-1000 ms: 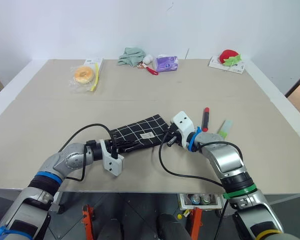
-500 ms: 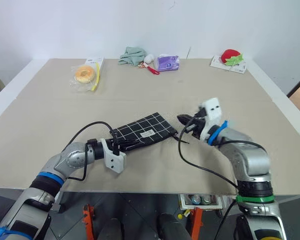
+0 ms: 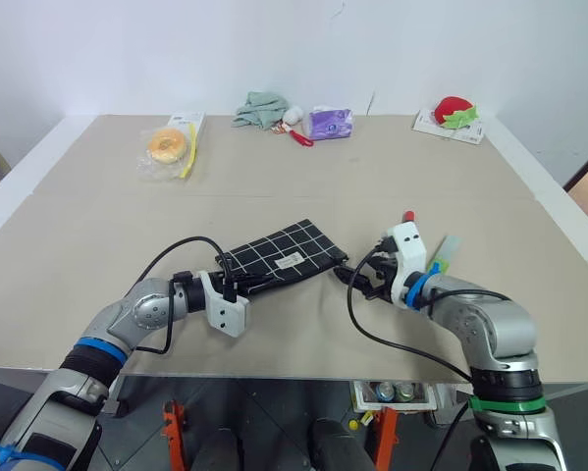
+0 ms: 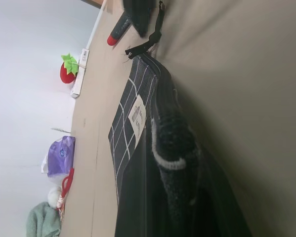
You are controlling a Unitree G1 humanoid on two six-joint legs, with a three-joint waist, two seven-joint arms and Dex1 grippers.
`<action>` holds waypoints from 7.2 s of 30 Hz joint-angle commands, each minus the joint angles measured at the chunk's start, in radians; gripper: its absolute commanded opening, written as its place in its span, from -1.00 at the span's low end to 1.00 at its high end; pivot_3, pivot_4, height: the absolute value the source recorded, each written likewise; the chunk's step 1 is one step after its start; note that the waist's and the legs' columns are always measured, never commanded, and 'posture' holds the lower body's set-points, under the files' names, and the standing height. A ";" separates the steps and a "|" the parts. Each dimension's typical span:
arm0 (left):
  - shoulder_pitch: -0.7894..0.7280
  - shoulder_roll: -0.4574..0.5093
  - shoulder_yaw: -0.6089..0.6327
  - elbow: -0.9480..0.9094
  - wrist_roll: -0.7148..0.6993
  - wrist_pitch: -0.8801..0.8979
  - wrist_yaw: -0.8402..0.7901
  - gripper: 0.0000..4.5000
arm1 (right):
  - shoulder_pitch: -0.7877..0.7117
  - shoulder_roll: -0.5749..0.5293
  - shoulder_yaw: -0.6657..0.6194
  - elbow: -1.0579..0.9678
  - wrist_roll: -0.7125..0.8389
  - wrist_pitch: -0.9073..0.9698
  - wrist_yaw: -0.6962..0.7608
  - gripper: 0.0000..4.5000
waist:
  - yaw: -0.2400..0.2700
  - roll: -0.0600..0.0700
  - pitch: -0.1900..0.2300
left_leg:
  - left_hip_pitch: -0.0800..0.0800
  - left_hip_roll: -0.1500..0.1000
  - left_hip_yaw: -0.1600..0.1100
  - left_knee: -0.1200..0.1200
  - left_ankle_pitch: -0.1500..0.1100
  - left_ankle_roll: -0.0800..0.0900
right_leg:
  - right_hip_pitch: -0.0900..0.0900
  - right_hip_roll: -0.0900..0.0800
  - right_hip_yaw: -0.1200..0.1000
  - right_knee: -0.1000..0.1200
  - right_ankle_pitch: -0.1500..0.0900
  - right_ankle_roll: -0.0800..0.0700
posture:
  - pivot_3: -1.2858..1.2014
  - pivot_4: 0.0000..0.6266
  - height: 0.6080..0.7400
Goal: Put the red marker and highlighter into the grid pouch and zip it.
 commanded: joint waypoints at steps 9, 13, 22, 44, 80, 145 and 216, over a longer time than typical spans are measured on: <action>0.020 -0.019 -0.026 0.004 0.015 0.027 0.002 -1.00 | 0.004 -0.066 0.162 0.006 -0.143 -0.153 0.017 0.11 | 0.000 0.000 0.000 | 0.000 -0.001 0.000 0.000 0.000 0.000 | 0.000 -0.001 0.000 0.000 -0.001 0.001 | 0.03 -0.52 0.90; 0.020 -0.019 -0.023 0.004 0.005 0.030 -0.002 -1.00 | 0.015 -0.083 0.190 -0.037 -0.145 -0.171 0.053 -0.85 | 0.000 0.000 0.000 | 0.000 -0.001 0.000 0.000 0.000 0.000 | 0.000 -0.001 0.000 -0.001 -0.001 0.001 | 0.03 -0.52 0.90; 0.017 -0.038 -0.014 -0.002 -0.043 0.051 -0.019 -1.00 | 0.059 -0.111 0.338 -0.211 -0.141 -0.332 0.209 -0.94 | 0.003 0.000 0.000 | -0.002 -0.002 0.000 -0.001 0.000 0.000 | -0.001 -0.002 -0.001 -0.001 -0.002 0.002 | 0.03 -0.52 0.90; 0.030 -0.043 -0.016 -0.021 -0.065 0.072 -0.034 -1.00 | 0.046 -0.051 0.280 -0.200 -0.108 -0.370 0.243 -0.94 | 0.022 -0.004 0.003 | -0.004 -0.006 -0.002 -0.001 0.000 -0.001 | -0.001 -0.008 -0.003 -0.002 -0.004 0.005 | 0.03 -0.52 0.90; 0.007 -0.026 0.017 -0.030 -0.159 0.083 -0.093 -1.00 | -0.133 0.035 -0.150 0.258 -0.192 -0.141 -0.356 0.61 | 0.021 -0.004 0.004 | -0.006 -0.005 -0.002 -0.007 0.000 0.000 | -0.005 -0.007 -0.003 -0.002 -0.003 0.008 | 0.03 -0.52 0.90; -0.005 -0.139 0.068 -0.216 -0.418 0.350 -0.280 -1.00 | -0.136 -0.325 -0.066 0.009 -0.095 -0.462 0.404 0.99 | 0.024 -0.004 0.010 | -0.018 -0.005 -0.006 0.001 -0.003 0.006 | -0.011 -0.007 -0.009 0.001 0.001 0.000 | 0.03 -0.52 0.90; -0.033 -0.170 0.065 -0.191 -0.430 0.349 -0.310 -1.00 | -0.238 -0.464 0.249 0.169 -0.292 -0.835 0.718 -0.50 | 0.021 0.001 0.010 | -0.017 -0.005 -0.007 0.002 0.001 0.010 | -0.010 -0.006 -0.010 0.001 0.000 0.005 | 0.03 -0.52 0.90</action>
